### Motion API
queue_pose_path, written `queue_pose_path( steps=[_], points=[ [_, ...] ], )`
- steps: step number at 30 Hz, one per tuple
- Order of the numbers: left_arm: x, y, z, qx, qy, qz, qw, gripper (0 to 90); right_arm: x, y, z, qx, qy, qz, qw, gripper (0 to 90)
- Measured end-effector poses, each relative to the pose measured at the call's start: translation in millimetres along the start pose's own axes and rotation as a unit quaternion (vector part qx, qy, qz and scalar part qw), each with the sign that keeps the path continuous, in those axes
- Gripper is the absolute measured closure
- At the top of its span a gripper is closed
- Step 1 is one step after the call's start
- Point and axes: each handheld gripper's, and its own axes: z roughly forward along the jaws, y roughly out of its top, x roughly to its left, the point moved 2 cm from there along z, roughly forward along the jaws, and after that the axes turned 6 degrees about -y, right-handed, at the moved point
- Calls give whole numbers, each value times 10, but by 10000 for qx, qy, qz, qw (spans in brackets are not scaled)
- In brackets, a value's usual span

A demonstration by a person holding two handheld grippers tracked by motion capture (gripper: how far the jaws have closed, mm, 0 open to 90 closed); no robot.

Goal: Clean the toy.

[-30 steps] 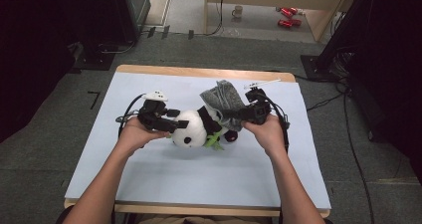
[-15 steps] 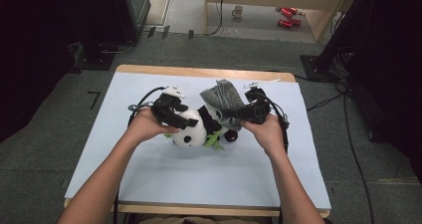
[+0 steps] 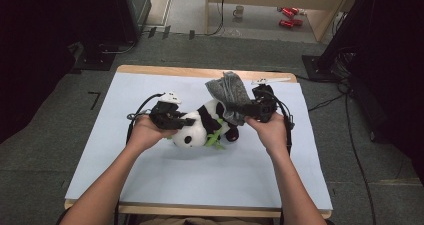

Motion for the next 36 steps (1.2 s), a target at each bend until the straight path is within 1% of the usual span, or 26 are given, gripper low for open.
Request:
queue_pose_path(
  steps=[1,2,3,4,5,6,8,10,12,13,14,15,17,18,20,22,24,25,26,27,30,32,33,34,35,36],
  points=[
    [27,-4,-31,-89,-62,-188,9998,740,15,16,-32,-73,23,-8,10000,785],
    [62,-3,-82,-247,-79,-375,9990,745,38,37,-76,-172,31,-11,9998,785],
    [94,-7,-130,-418,-146,-560,9974,747,68,63,-128,-278,84,-32,9996,784],
    [118,-12,-166,-541,-191,-692,9960,747,93,81,-166,-355,149,-63,9992,784],
    [148,-23,-218,-763,-240,-890,9928,747,116,92,-191,-412,187,-81,9989,783],
    [183,-42,-264,-980,-304,-1077,9889,745,145,106,-217,-458,241,-102,9986,783],
    [239,-82,-335,-1307,-356,-1476,9797,744,212,125,-245,-522,380,-129,9978,783],
    [277,-129,-374,-1570,-289,-1796,9707,740,285,129,-231,-513,531,-171,9971,783],
    [316,-180,-394,-1730,-183,-2029,9636,734,374,109,-165,-406,652,-238,9968,783],
    [338,-212,-402,-1829,-149,-2187,9584,733,422,85,-112,-330,725,-278,9964,783],
    [351,-232,-408,-1910,-81,-2272,9549,733,488,38,-22,-205,848,-361,9955,783],
    [362,-248,-413,-1959,-47,-2299,9533,733,541,-9,64,-73,930,-401,9948,783],
    [378,-278,-424,-2017,-21,-2430,9488,731,635,-111,239,223,1021,-509,9932,783],
    [379,-287,-426,-2035,-20,-2452,9479,730,685,-179,346,390,1068,-591,9918,784],
    [369,-299,-427,-2051,33,-2460,9473,728,773,-314,547,766,1136,-715,9880,785],
    [350,-303,-419,-2061,72,-2456,9472,726,859,-428,703,1066,1259,-845,9827,787],
    [333,-298,-398,-2065,27,-2508,9457,725,959,-514,817,1342,1309,-1027,9769,787],
    [312,-285,-384,-2077,9,-2504,9456,725,1008,-548,864,1468,1278,-1157,9740,787],
    [312,-285,-384,-2077,9,-2504,9456,724,1057,-578,907,1510,1201,-1298,9726,788],
    [272,-264,-368,-2096,21,-2460,9463,725,1088,-596,934,1538,1183,-1362,9715,788],
    [189,-232,-332,-2122,-18,-2407,9471,725,1132,-627,993,1499,1065,-1489,9716,791],
    [137,-206,-297,-2135,-151,-2431,9461,726,1131,-657,1046,1425,886,-1459,9750,792],
    [113,-196,-281,-2122,-223,-2439,9460,727,1125,-672,1071,1427,831,-1458,9754,793],
    [93,-187,-267,-2107,-286,-2418,9467,727,1108,-694,1105,1423,743,-1444,9764,793],
    [74,-178,-254,-2097,-344,-2421,9467,726,1077,-720,1142,1412,630,-1438,9774,793],
    [54,-171,-244,-2090,-354,-2401,9473,726,1030,-746,1172,1390,522,-1384,9792,796]
  ],
)
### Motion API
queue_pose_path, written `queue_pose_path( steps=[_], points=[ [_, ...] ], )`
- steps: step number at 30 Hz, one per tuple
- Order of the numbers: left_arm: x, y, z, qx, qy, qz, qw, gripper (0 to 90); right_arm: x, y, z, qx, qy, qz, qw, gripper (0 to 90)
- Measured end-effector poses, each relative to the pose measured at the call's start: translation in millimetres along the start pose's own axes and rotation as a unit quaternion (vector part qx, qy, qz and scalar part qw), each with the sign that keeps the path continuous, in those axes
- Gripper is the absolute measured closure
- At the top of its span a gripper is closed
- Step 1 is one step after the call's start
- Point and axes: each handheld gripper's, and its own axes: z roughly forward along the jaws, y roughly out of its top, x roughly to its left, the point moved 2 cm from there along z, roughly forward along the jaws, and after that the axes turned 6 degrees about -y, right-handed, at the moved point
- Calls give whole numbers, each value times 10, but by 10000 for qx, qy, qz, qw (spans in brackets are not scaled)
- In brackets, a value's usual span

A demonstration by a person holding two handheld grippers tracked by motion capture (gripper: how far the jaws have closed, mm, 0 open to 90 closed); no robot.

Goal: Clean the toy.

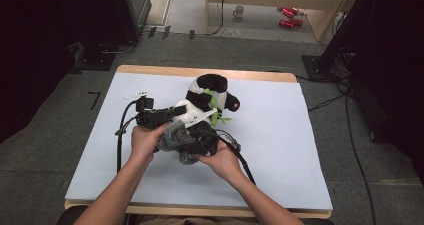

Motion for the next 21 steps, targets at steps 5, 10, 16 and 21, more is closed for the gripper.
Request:
queue_pose_path(
  steps=[5,10,16,21],
  points=[
    [36,1,-22,-65,14,-68,10000,729,-194,-128,42,-92,-194,280,9994,796],
    [99,-16,-57,-139,-8,-210,9997,732,-315,-181,56,-112,-322,409,9986,796],
    [146,3,-115,-263,-62,-371,9989,734,-432,-236,71,-75,-526,509,9973,796],
    [177,38,-191,-388,-71,-447,9982,733,-633,-316,47,-8,-783,844,9933,797]
  ],
)
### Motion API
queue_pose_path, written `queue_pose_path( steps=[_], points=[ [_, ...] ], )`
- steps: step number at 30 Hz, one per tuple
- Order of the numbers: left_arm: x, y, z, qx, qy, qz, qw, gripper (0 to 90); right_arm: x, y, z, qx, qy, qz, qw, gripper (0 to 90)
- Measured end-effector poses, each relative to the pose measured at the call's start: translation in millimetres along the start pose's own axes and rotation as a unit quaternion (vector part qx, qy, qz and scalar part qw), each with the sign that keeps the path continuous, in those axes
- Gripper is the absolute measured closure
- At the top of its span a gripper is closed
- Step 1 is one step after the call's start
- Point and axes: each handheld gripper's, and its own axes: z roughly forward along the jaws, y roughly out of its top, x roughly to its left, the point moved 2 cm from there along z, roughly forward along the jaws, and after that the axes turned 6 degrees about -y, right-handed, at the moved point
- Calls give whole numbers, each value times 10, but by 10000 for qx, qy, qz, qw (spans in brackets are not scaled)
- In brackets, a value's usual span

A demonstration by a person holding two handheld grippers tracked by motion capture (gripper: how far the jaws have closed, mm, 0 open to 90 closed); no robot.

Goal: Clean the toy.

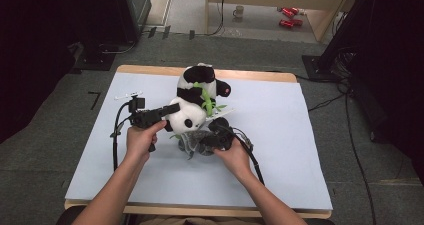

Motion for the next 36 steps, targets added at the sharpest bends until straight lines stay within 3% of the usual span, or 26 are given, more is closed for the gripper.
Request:
queue_pose_path(
  steps=[5,9,15,20,24,29,32,34,36],
  points=[
    [34,63,-64,-201,-9,-87,9998,733,-99,-11,-37,28,-165,33,9999,797],
    [60,127,-87,-296,19,-124,9995,732,-28,-4,-81,49,-160,-196,9997,796],
    [52,197,-82,-437,97,-86,9990,730,260,6,-91,180,-36,-770,9969,796],
    [41,167,-8,-379,131,-76,9992,729,558,6,-37,409,-27,-1383,9895,796],
    [8,102,83,-286,127,-43,9995,728,715,41,-61,224,23,-1584,9871,796],
    [-57,-12,207,-127,49,-42,9999,727,709,136,-144,-217,-101,-1351,9905,795],
    [-76,-69,253,-34,2,-52,10000,726,605,157,-174,-434,-210,-1080,9930,796],
    [-70,-77,256,-30,3,-72,10000,725,511,143,-172,-432,-55,-812,9957,796],
    [-58,-78,252,-50,-19,-129,9999,725,438,109,-159,-466,-115,-736,9961,797]
  ],
)
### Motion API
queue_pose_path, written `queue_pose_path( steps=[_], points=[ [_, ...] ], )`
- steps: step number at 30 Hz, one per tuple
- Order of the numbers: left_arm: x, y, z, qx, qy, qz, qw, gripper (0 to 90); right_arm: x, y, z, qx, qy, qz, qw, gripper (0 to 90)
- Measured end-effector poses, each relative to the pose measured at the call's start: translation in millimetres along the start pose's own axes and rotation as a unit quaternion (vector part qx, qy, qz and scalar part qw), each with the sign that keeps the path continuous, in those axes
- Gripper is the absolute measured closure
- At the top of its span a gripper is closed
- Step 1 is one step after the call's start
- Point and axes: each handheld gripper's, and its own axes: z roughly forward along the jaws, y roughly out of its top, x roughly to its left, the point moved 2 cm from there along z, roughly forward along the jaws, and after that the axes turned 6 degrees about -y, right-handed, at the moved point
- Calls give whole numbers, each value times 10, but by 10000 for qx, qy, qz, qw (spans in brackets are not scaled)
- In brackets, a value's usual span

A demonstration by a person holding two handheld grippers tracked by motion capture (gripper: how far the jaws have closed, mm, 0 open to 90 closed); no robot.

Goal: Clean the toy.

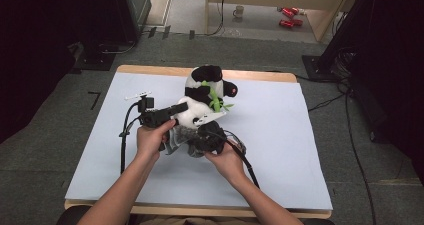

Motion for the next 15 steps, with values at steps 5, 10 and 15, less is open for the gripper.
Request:
queue_pose_path(
  steps=[5,10,15],
  points=[
    [51,20,-66,-99,-26,-113,9999,727,-166,-66,32,85,-83,209,9997,796],
    [83,64,-141,-207,-105,-252,9994,727,-315,-118,50,144,-232,372,9989,796],
    [96,100,-169,-286,-167,-331,9989,727,-444,-159,41,195,-334,499,9980,796]
  ],
)
